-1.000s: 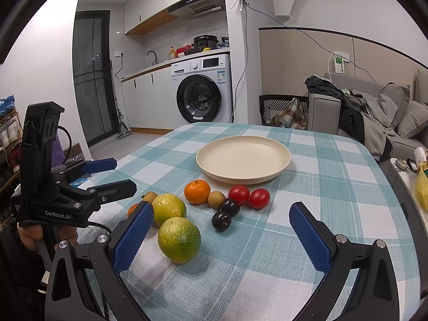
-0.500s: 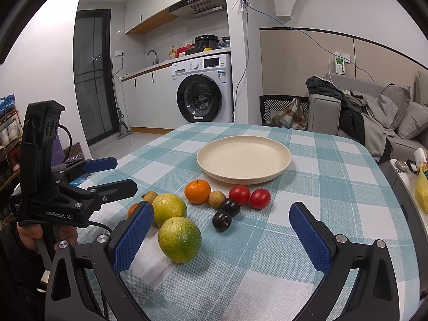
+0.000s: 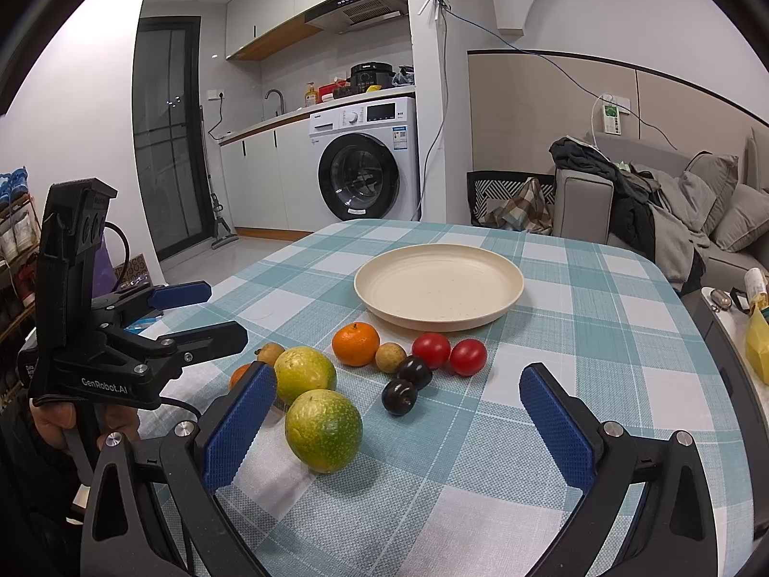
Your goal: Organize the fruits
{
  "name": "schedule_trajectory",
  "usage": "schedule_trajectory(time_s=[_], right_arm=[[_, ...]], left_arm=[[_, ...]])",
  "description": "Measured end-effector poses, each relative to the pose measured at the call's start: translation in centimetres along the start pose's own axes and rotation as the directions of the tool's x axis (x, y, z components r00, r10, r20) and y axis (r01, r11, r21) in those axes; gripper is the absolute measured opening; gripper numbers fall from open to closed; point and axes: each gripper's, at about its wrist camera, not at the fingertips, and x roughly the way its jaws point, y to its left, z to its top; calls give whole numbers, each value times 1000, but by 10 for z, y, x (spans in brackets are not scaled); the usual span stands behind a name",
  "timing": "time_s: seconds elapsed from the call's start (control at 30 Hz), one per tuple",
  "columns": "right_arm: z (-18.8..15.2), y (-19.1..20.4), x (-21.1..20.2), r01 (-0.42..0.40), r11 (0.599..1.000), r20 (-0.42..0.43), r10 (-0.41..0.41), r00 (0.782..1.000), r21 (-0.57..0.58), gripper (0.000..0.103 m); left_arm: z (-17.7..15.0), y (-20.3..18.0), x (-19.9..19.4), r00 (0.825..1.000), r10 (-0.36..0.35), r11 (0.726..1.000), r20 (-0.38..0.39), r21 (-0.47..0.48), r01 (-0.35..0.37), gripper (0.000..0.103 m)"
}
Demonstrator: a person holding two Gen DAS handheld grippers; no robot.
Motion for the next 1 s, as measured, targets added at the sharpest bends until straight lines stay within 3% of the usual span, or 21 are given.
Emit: schedule_trajectory(time_s=[1.0], right_arm=[[0, -3, 2, -3, 1000, -7, 3, 1000, 14, 103]], left_arm=[[0, -1, 1, 1000, 1, 1000, 1, 3, -1, 103]])
